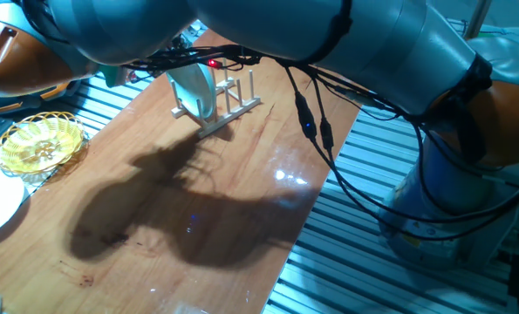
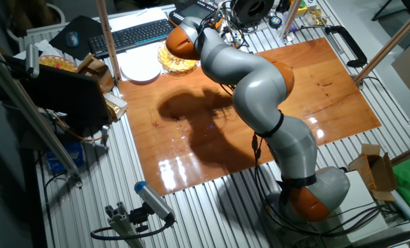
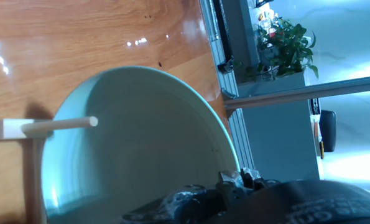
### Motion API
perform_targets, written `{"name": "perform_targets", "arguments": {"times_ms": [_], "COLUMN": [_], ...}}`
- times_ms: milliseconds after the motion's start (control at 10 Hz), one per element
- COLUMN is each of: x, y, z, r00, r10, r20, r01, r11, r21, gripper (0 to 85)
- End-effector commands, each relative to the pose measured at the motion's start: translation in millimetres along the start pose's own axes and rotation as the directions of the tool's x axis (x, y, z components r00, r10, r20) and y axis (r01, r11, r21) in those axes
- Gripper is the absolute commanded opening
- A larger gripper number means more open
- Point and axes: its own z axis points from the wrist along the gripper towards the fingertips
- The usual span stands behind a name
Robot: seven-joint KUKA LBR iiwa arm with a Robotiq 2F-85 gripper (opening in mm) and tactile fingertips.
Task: Take the dish off the dish rack
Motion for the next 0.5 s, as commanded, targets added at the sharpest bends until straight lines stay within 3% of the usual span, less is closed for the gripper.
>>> {"name": "perform_targets", "arguments": {"times_ms": [0, 400], "x": [0.4, 0.4], "y": [-2.3, -13.9], "z": [-0.3, -3.0], "r00": [1.000, 1.000], "r10": [-0.002, -0.014], "r20": [0.001, -0.006], "r01": [0.002, 0.014], "r11": [1.000, 1.000], "r21": [0.003, -0.004], "gripper": [0.7, 0.7]}}
